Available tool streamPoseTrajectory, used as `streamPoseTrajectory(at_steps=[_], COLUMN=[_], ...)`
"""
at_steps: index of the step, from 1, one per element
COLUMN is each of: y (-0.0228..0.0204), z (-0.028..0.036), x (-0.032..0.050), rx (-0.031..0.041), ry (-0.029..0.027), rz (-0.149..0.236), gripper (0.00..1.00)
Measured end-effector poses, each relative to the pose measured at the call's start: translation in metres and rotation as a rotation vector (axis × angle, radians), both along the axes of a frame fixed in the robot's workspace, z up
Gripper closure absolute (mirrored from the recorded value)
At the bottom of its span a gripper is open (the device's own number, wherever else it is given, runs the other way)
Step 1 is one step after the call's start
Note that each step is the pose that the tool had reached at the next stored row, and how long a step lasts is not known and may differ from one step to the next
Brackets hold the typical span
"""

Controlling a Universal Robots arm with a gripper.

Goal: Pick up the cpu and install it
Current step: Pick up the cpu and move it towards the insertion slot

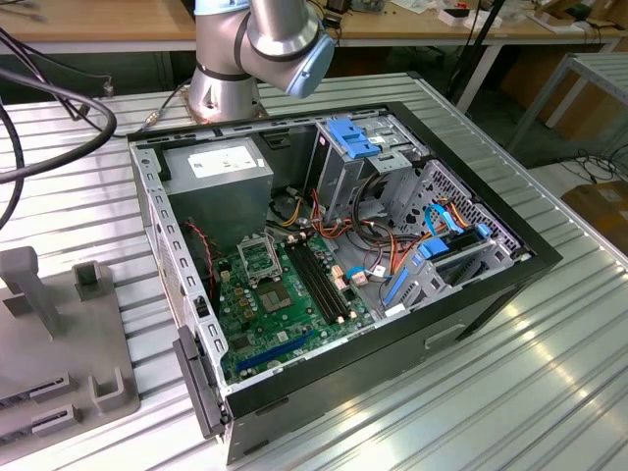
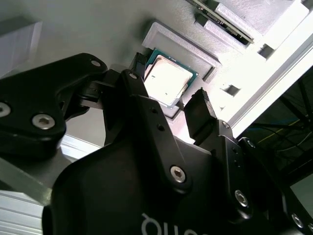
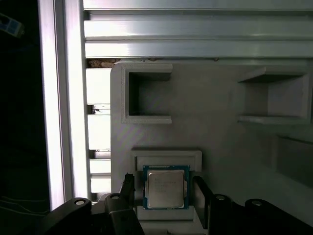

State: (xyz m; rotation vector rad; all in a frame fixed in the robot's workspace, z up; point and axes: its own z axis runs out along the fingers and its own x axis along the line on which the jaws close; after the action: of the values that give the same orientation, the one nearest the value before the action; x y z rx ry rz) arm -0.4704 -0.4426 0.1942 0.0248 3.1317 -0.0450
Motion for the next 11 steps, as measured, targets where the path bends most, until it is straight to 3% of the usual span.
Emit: streamPoseTrajectory(at_steps=[11], y=[-0.0006], z=[-0.0026], x=[0.0001], rx=[-0.0007], ry=[0.0007], rz=[0.0], gripper=[0.41])
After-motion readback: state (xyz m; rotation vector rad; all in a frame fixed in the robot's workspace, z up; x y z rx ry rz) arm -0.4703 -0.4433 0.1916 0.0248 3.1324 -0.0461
